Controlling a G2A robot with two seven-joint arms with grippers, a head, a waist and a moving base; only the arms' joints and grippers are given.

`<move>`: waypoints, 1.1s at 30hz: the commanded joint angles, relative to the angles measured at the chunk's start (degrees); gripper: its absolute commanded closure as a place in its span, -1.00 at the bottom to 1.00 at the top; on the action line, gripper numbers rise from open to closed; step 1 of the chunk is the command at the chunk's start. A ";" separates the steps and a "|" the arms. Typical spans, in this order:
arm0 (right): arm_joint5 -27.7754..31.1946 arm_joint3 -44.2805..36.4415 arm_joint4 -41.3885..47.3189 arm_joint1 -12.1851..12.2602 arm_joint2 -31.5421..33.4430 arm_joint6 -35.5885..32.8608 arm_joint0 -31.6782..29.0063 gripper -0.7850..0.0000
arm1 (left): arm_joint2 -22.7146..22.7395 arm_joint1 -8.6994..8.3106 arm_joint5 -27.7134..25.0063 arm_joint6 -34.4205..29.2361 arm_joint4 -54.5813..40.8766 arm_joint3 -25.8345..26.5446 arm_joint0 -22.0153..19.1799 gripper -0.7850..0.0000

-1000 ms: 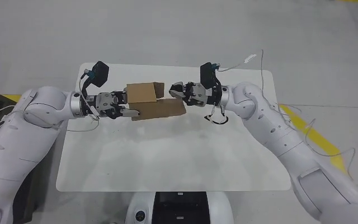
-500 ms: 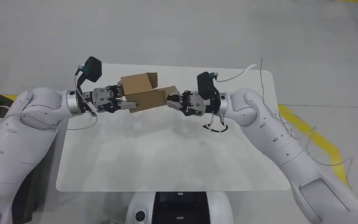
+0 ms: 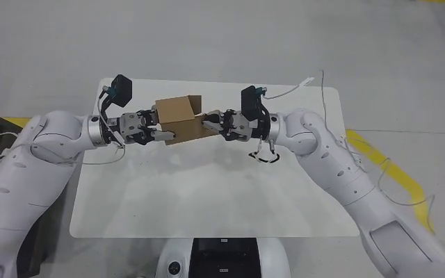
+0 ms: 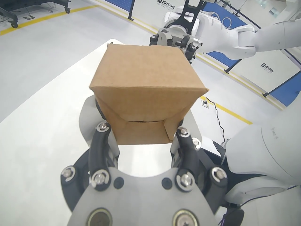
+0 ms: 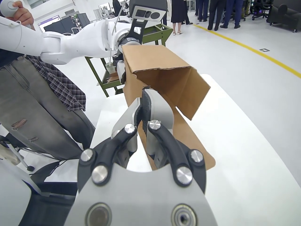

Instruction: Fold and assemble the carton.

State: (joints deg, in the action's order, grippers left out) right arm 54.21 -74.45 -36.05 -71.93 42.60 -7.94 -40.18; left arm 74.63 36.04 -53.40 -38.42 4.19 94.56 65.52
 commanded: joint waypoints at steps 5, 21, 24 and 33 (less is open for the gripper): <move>0.42 0.47 -0.07 -1.02 -1.28 0.00 0.90 1.00 | 0.10 0.05 -0.39 -0.42 -0.40 -0.10 0.19 0.00; 1.16 2.91 0.07 -2.89 -1.80 0.63 2.03 1.00 | -1.69 0.59 -1.47 -2.09 -1.39 -0.59 -1.88 0.02; 0.73 3.75 -0.54 -2.70 -0.42 0.74 1.88 1.00 | -1.51 0.58 -1.78 -2.34 -1.55 -0.94 -2.06 0.02; -4.95 5.08 -1.55 -1.85 4.44 0.41 0.51 1.00 | -0.59 0.40 -2.26 -2.46 -2.01 -0.65 -0.98 0.03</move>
State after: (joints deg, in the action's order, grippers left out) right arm 50.57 -69.43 -37.49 -73.81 46.64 -7.50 -39.51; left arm 73.96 36.45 -55.63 -40.97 2.23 93.84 64.33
